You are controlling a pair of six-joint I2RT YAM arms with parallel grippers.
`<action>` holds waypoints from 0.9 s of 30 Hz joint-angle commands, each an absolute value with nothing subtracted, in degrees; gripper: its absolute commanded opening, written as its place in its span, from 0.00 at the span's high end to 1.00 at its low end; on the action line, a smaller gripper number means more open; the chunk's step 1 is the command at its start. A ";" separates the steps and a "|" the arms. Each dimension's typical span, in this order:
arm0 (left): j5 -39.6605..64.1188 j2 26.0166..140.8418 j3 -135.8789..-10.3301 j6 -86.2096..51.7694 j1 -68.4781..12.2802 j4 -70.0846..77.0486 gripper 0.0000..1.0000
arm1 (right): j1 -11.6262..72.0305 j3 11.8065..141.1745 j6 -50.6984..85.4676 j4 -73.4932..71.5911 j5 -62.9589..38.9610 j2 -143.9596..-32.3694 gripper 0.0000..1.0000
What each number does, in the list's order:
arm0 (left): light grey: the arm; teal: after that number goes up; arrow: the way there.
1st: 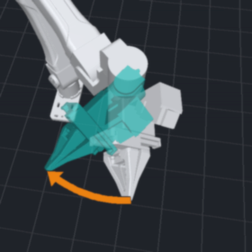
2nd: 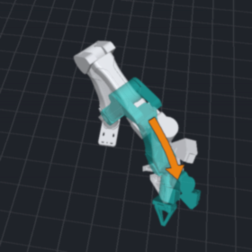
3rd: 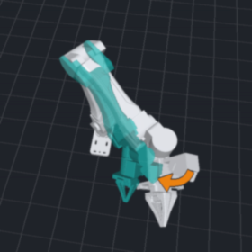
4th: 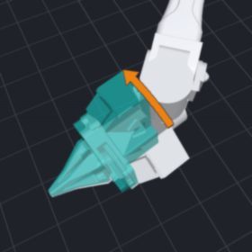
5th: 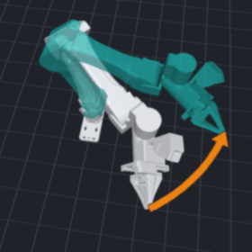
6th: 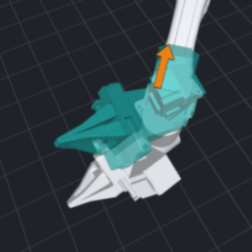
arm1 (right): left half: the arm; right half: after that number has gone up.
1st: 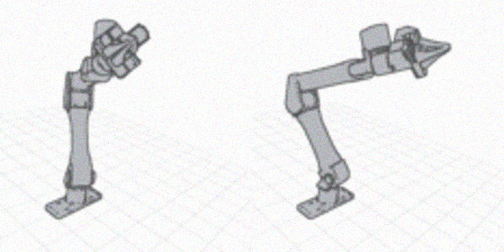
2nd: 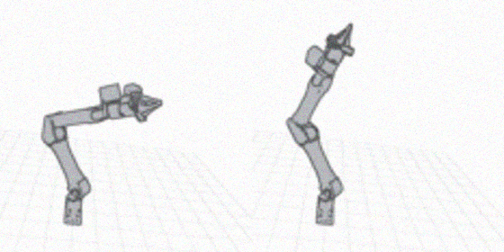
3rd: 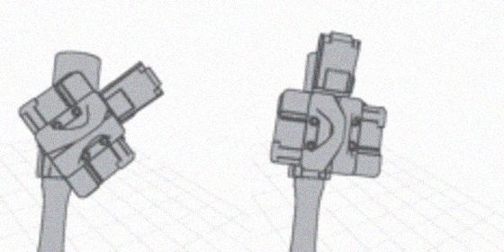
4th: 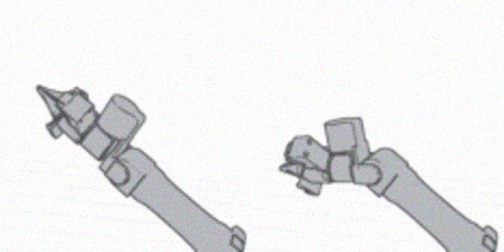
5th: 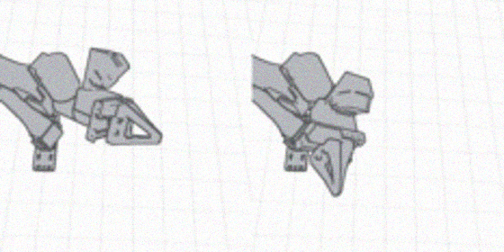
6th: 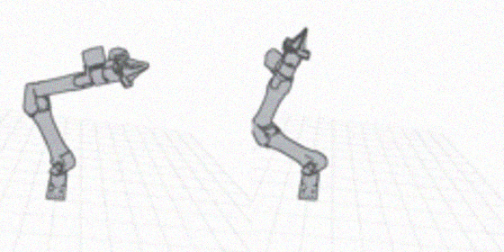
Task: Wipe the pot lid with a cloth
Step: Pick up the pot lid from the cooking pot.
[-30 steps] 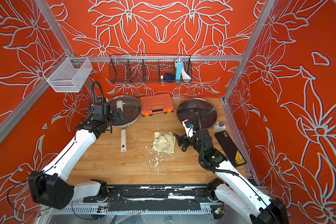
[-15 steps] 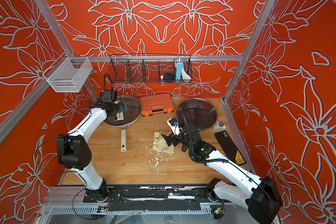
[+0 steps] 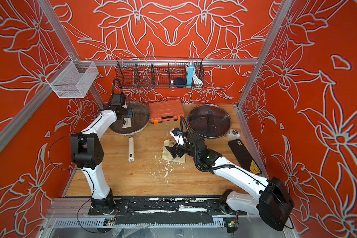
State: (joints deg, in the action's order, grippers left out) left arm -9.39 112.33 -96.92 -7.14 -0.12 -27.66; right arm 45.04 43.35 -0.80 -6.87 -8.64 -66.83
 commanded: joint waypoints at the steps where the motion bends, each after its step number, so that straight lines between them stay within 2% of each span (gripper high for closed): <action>1: -8.77 114.98 -99.27 -5.49 0.60 -27.96 0.27 | 45.45 45.00 -1.23 -8.85 -8.91 -67.37 0.02; 11: -7.93 117.98 -101.61 -6.06 0.88 -30.70 0.39 | 45.61 45.35 -0.40 -9.58 -8.79 -68.90 0.02; 27: -8.70 116.57 -99.78 -3.68 0.68 -33.42 0.50 | 45.72 44.39 0.39 -10.46 -8.88 -69.07 0.02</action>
